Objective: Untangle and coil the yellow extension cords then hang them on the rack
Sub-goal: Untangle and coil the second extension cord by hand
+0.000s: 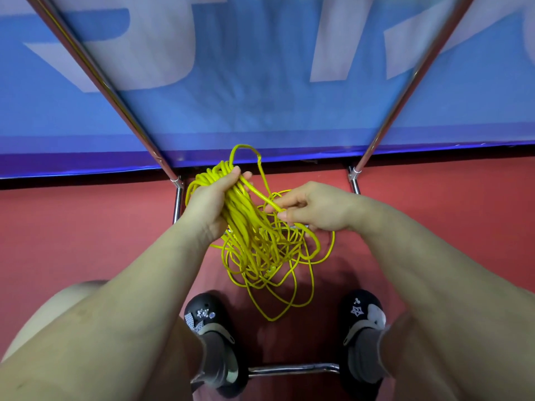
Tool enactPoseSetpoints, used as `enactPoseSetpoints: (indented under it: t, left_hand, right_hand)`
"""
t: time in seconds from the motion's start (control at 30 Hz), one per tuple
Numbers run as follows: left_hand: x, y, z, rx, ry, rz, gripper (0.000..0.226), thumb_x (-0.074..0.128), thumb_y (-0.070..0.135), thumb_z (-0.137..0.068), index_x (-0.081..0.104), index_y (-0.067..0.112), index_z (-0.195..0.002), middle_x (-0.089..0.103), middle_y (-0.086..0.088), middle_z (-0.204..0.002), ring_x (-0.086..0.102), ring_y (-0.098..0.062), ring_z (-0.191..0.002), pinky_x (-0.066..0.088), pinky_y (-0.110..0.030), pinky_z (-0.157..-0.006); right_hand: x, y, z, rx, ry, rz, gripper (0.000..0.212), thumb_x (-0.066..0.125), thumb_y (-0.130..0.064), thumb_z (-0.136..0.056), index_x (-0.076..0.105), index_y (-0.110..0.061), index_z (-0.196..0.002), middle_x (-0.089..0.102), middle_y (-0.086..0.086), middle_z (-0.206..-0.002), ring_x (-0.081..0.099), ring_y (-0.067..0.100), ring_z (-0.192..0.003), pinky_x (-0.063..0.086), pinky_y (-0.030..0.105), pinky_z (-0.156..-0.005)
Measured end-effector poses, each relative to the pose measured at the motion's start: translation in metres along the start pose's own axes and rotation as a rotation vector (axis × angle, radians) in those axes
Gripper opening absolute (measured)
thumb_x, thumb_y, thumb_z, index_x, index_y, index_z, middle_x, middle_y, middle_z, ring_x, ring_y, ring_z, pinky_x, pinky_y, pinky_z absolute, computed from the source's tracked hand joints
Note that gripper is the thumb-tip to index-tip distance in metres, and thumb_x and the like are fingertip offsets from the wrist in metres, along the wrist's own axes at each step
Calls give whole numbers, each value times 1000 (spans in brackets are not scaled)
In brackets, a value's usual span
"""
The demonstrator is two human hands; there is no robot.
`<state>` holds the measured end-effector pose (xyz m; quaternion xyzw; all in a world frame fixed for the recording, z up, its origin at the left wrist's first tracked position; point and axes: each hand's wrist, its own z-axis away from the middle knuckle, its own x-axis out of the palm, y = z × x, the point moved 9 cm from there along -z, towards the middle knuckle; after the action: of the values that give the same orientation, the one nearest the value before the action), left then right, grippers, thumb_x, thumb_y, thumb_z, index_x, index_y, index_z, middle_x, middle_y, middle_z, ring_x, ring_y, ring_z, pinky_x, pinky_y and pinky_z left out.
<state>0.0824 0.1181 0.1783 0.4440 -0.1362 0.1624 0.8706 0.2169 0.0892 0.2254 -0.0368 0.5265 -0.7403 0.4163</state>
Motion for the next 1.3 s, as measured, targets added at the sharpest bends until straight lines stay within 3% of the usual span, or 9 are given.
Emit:
enactPoseSetpoints:
  t: [0.13,0.3,0.43,0.57,0.73,0.83,0.93,1.1,1.3]
  left_hand:
    - [4,-5,2,-73,-47,49,25,53,22,-94,60,13,-72,58,-3,-69,60,-15,-60,53,-34,-64]
    - [-2,14,5,-22,12,220,23,45,15,-97,61,7,-83,69,1,-67,65,-12,-72,57,-29,-64]
    - [-4,15,8,-24,6,212,20,44,12,-97,61,6,-88,68,0,-75,68,-11,-73,57,-26,-64]
    - [-7,27,8,42,38,319,22,44,11,-97,54,11,-77,60,4,-58,67,-12,-63,51,-33,-79]
    - [-23,36,5,83,118,388,16,51,17,-96,54,15,-81,59,4,-54,63,-12,-54,51,-31,-74]
    - [-31,37,7,112,156,313,14,52,16,-96,57,15,-82,58,6,-51,60,-8,-53,51,-26,-69]
    - [-40,44,9,144,151,306,15,49,13,-96,57,14,-84,55,6,-50,57,-8,-53,50,-21,-61]
    - [-58,51,10,158,173,311,16,49,15,-97,57,14,-82,57,6,-52,58,-8,-51,51,-21,-59]
    - [-67,57,11,153,138,498,15,50,17,-95,56,15,-80,60,5,-60,58,-8,-54,50,-19,-56]
  right_hand:
    - [10,5,-3,52,-30,76,19,52,-22,-95,67,-10,-95,49,-10,-57,42,1,-44,33,13,-44]
    - [12,28,3,137,-61,204,38,46,-39,-95,52,-17,-65,59,0,-69,46,13,-63,36,23,-58]
    - [3,55,11,171,-42,153,31,59,-33,-89,56,-7,-74,58,6,-70,44,14,-61,34,27,-60]
    - [4,86,18,307,-96,341,31,62,-38,-86,55,-18,-63,49,3,-64,43,16,-63,34,27,-60]
    - [-5,98,20,323,-34,268,26,65,-33,-85,54,-18,-67,50,-4,-61,42,11,-59,34,26,-60]
    - [-11,103,23,333,3,195,32,62,-38,-86,62,-11,-69,61,4,-70,48,15,-68,37,28,-68]
    - [-23,100,30,319,97,47,40,60,-44,-85,59,-10,-64,57,4,-62,46,11,-59,35,23,-61]
    - [-11,105,36,355,4,55,44,61,-54,-77,64,-11,-67,58,0,-68,50,9,-67,39,24,-72]
    - [-20,110,28,334,63,128,11,63,-13,-87,62,-2,-86,59,4,-73,51,14,-70,41,22,-68]
